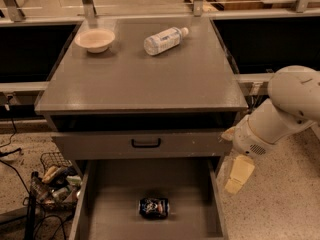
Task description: Pick pepsi can from middle drawer and place on counter
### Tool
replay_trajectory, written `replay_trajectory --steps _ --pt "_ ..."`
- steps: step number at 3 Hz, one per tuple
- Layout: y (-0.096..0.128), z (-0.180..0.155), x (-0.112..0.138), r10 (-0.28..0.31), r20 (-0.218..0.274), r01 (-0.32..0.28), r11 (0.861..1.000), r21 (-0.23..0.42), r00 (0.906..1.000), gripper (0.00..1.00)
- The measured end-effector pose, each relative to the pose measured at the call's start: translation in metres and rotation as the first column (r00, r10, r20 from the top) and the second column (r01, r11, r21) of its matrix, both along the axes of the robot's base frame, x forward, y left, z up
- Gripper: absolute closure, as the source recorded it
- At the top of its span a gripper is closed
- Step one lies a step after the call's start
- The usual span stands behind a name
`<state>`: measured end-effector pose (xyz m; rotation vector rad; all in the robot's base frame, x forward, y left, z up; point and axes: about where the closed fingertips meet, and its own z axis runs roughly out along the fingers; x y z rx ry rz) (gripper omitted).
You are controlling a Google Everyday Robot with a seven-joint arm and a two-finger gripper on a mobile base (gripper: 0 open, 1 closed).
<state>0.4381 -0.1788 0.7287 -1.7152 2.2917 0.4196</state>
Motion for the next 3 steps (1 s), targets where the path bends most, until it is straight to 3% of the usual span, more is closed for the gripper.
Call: replay_trajectory --steps 1,2,3 --pt "0.000 0.000 0.000 0.000 0.000 0.000 1.000 0.000 1.0000 0.00" --pt "0.004 0.001 -0.009 0.004 0.031 -0.005 1.000 0.025 0.9995 0.00" --pt "0.016 -0.023 -0.017 0.021 0.029 -0.023 0.997 0.079 0.9994 0.00"
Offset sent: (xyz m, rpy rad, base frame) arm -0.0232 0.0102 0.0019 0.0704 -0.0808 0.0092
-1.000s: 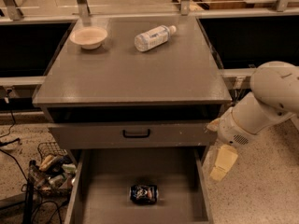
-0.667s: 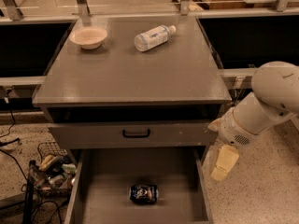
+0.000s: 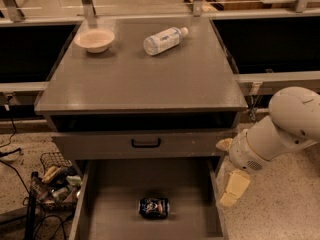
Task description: Pick pepsi can from middle drawer and place on counter
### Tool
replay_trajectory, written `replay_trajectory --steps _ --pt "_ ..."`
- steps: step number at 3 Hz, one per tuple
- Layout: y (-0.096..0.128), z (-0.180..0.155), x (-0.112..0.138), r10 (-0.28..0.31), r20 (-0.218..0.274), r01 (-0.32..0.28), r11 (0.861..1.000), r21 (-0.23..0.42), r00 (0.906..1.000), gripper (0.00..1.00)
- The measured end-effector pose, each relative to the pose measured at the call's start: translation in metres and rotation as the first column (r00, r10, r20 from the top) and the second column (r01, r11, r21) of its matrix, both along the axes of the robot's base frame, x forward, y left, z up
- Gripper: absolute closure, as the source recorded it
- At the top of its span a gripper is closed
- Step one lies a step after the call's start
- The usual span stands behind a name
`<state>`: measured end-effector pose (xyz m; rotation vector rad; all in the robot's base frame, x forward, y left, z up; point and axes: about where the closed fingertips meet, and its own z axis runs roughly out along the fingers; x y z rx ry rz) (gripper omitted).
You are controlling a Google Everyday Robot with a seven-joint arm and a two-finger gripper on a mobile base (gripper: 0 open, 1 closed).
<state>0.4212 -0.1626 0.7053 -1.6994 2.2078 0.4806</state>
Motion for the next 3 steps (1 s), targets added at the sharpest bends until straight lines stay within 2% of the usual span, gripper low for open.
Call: replay_trajectory --steps 2,3 --pt "0.001 -0.002 0.000 -0.001 0.001 0.001 1.000 0.018 1.0000 0.00" --pt "0.007 -0.020 0.010 -0.022 0.003 0.022 0.999 0.048 0.9998 0.00"
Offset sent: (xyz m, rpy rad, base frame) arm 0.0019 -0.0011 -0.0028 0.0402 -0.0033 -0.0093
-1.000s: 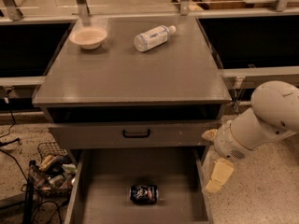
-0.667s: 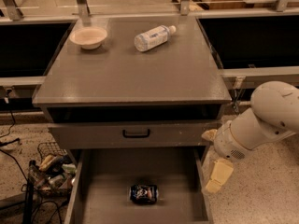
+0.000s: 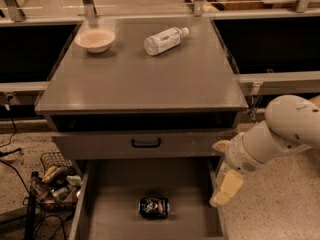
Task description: Pick pepsi can from middle drawer and place on counter
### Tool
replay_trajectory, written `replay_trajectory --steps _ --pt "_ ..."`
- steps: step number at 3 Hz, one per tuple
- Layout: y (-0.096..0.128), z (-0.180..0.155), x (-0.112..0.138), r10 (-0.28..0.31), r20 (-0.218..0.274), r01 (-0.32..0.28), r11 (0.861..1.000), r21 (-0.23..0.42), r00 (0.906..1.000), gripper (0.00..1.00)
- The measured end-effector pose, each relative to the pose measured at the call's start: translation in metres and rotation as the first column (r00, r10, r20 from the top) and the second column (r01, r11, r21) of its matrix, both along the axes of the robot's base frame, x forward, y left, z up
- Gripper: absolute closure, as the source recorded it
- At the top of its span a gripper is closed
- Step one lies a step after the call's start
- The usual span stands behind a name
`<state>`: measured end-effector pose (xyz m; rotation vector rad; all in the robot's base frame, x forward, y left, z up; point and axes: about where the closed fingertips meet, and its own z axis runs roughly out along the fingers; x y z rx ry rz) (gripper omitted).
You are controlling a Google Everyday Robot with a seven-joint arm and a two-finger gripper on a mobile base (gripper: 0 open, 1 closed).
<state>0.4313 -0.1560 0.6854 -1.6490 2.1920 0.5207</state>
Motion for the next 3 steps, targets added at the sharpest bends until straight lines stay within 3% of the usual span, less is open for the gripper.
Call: replay_trajectory --steps 1,2,3 --pt "0.013 -0.038 0.023 -0.017 -0.025 0.018 0.999 0.049 0.9996 0.00" --pt "0.013 -0.038 0.023 -0.017 -0.025 0.018 0.999 0.049 0.9996 0.00" --pt "0.021 -0.052 0.011 -0.011 -0.005 0.012 0.996 0.093 0.9999 0.00"
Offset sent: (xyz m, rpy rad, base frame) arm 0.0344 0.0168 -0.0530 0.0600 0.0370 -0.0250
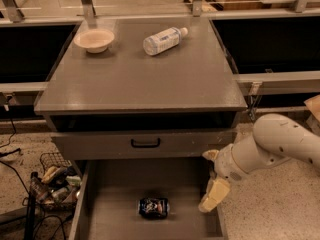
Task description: Pick pepsi can from middle drawer and place on counter
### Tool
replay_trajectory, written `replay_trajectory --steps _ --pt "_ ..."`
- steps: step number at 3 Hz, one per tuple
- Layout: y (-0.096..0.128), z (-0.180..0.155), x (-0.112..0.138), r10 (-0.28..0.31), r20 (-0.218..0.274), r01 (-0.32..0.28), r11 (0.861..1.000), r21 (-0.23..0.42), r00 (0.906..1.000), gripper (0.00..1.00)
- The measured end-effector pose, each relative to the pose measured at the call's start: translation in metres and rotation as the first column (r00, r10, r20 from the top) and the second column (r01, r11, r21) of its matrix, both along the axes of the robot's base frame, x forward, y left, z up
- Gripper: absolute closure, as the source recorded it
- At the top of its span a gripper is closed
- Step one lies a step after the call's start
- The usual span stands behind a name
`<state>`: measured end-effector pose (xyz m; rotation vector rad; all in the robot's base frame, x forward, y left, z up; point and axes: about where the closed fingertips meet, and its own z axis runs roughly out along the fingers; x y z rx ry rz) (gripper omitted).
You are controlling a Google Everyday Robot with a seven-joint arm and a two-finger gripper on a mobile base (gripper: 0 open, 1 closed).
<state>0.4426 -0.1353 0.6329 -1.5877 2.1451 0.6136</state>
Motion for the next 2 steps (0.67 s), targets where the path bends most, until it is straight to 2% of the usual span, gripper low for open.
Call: replay_trajectory --steps 1,2 --pt "0.0075 -0.0237 -0.0098 0.018 -0.029 -0.017 0.999 0.039 0.9994 0.00" --pt "0.0075 -0.0237 -0.0098 0.018 -0.029 -0.017 0.999 0.039 0.9994 0.00"
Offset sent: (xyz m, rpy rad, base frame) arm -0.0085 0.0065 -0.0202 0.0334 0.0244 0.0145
